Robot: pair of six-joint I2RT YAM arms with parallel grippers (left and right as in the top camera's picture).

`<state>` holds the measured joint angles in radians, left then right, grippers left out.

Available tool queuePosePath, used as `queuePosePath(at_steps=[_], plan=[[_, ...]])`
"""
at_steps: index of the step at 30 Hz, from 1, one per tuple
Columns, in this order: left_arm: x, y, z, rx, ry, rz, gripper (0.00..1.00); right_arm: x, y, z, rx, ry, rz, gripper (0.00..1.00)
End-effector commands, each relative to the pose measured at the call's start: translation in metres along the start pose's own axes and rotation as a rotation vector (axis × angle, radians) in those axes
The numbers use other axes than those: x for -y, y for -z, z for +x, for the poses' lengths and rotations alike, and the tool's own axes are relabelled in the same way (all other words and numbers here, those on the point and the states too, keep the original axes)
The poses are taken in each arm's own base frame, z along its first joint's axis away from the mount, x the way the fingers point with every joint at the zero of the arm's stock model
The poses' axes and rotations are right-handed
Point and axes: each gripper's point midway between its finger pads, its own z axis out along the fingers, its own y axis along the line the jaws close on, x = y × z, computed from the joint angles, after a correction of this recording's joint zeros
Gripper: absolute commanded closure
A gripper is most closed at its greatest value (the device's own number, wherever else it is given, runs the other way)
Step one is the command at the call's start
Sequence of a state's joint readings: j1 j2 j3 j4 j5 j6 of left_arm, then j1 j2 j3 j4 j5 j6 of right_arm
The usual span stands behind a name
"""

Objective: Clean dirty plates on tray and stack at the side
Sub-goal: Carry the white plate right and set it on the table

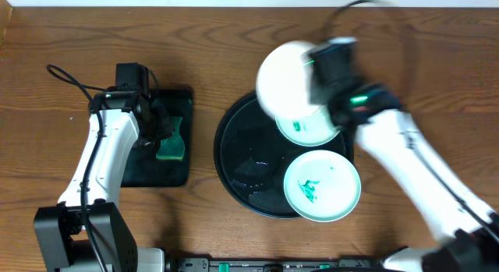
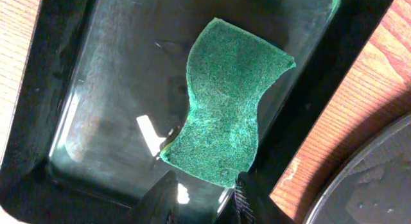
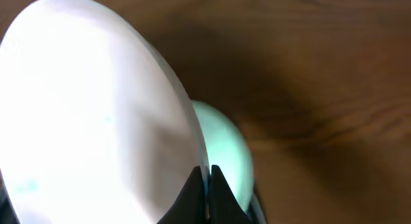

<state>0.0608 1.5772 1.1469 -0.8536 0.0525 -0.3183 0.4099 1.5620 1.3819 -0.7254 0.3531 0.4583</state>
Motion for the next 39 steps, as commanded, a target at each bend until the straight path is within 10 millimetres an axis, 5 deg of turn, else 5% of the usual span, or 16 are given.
queuePosePath(at_steps=[1, 8, 14, 20, 30, 32, 35, 39], plan=[[0.0, 0.004, -0.005, 0.018, 0.01, -0.001, 0.69, 0.047, 0.005, -0.025, -0.019, -0.236, -0.076, 0.99], [0.0, 0.004, -0.005, 0.018, 0.01, -0.001, 0.69, 0.196, -0.031, -0.008, -0.14, -0.563, 0.112, 0.99], [0.0, 0.004, -0.005, 0.018, 0.01, -0.001, 0.69, 0.266, -0.068, 0.032, -0.258, -0.719, 0.245, 0.99], [0.0, 0.004, -0.005, 0.018, 0.01, -0.002, 0.69, 0.304, -0.111, 0.056, -0.297, -0.78, 0.293, 0.99], [0.0, 0.004, -0.005, 0.018, 0.01, -0.002, 0.69, 0.326, -0.139, 0.099, -0.408, -0.806, 0.333, 0.98], [0.0, 0.004, -0.005, 0.018, 0.01, -0.002, 0.69, 0.324, -0.137, 0.101, -0.426, -0.795, 0.328, 0.76], [0.0, 0.004, -0.005, 0.018, 0.01, -0.001, 0.69, 0.307, -0.128, 0.082, -0.402, -0.708, 0.197, 0.01], [0.0, 0.004, -0.005, 0.019, 0.01, -0.003, 0.69, 0.287, -0.094, 0.034, -0.267, -0.622, 0.083, 0.01]])
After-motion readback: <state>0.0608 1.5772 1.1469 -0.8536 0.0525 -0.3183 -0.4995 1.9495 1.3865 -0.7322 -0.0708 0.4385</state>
